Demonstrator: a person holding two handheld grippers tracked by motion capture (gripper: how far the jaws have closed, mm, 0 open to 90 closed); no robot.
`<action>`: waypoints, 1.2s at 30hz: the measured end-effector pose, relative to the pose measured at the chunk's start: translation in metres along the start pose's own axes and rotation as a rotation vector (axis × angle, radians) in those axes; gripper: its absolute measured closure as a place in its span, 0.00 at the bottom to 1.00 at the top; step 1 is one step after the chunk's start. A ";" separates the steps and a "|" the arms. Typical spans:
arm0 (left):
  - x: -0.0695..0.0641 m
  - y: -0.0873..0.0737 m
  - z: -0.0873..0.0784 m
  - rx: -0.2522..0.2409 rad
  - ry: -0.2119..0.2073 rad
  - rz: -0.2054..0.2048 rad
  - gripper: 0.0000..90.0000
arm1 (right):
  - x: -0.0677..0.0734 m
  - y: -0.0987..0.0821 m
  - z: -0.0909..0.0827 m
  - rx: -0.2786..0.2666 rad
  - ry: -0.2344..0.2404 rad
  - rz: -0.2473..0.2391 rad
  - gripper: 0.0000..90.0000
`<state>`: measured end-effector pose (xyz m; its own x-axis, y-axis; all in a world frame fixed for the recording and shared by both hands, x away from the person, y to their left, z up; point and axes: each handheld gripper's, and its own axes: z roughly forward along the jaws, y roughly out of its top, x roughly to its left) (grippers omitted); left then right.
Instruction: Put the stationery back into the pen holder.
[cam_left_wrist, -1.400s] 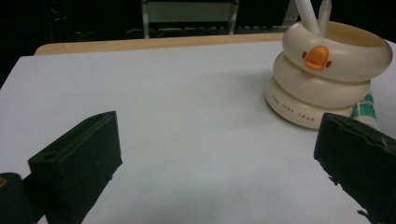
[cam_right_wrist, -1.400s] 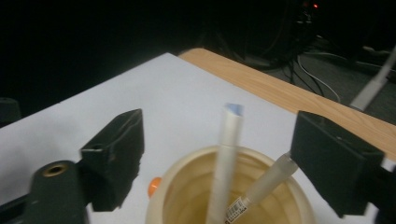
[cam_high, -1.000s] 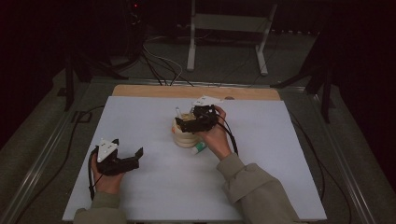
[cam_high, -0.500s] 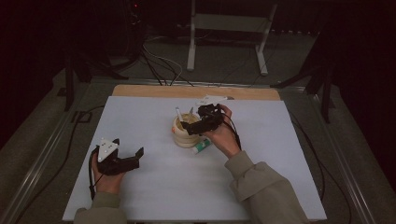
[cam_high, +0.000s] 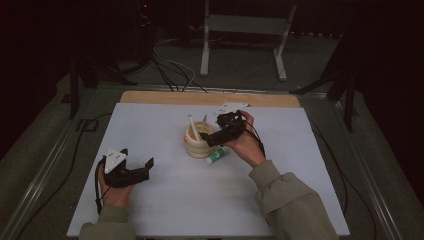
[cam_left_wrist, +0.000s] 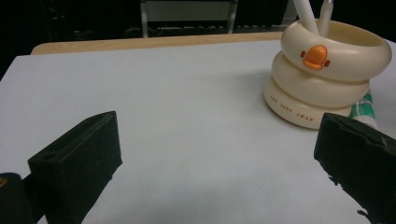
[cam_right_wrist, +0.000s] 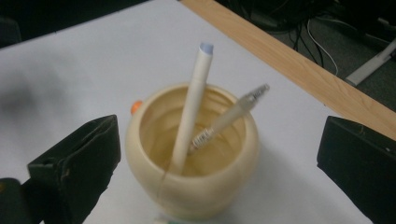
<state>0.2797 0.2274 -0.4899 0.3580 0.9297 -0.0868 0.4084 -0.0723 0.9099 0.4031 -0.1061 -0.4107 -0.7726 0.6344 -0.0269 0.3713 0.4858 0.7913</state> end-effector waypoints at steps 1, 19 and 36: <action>0.000 0.000 0.000 0.000 0.001 0.000 0.01 | -0.001 -0.001 -0.001 0.010 -0.002 -0.005 0.00; -0.001 0.000 0.000 0.001 0.001 0.000 0.01 | -0.019 -0.014 -0.018 0.129 -0.001 -0.084 0.00; -0.001 0.000 0.001 0.001 -0.001 -0.001 0.01 | -0.027 -0.027 -0.003 0.272 0.049 -0.164 0.02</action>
<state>0.2797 0.2265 -0.4903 0.3582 0.9295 -0.0876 0.4095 -0.0721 0.9094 0.4126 -0.1378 -0.4295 -0.8548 0.5080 -0.1059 0.3590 0.7264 0.5861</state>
